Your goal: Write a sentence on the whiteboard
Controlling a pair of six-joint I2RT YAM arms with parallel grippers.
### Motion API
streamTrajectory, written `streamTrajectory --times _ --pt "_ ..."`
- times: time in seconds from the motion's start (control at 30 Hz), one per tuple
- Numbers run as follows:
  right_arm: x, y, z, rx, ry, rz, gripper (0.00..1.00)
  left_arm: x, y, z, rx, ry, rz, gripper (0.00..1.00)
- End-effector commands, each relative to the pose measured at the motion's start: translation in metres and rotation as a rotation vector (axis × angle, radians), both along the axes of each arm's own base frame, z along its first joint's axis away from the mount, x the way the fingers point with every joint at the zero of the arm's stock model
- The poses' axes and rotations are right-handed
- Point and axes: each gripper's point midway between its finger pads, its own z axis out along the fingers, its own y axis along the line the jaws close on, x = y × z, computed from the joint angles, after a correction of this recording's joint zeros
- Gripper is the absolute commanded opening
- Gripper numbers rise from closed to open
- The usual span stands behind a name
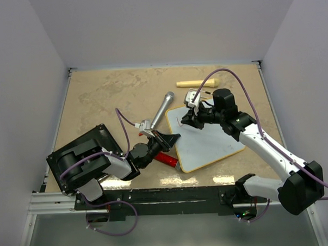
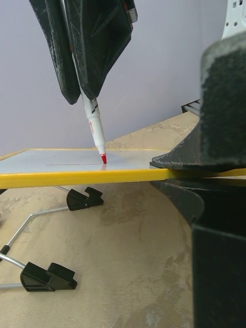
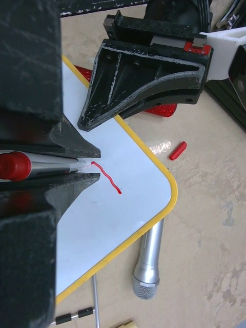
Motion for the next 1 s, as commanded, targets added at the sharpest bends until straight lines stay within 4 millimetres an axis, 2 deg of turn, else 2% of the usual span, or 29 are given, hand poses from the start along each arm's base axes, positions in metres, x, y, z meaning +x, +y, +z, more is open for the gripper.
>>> streamTrajectory --times 0.0,0.2,0.5,0.8,0.97 --pt "0.011 -0.005 0.016 -0.008 -0.044 -0.057 0.0 -0.009 -0.006 -0.002 0.097 -0.118 -0.054 0.0" --pt "0.014 -0.005 0.037 0.028 -0.079 -0.077 0.0 -0.009 -0.004 -0.004 0.097 -0.114 -0.05 0.0" --pt "0.017 -0.004 0.024 0.017 -0.056 -0.081 0.0 -0.011 -0.004 -0.005 0.096 -0.115 -0.056 0.0" --pt "0.031 -0.013 0.029 0.025 -0.079 -0.177 0.0 -0.011 -0.004 -0.005 0.093 -0.115 -0.056 0.0" --pt "0.024 -0.017 0.019 -0.021 -0.06 -0.144 0.0 -0.011 -0.003 -0.004 0.093 -0.117 -0.052 0.0"
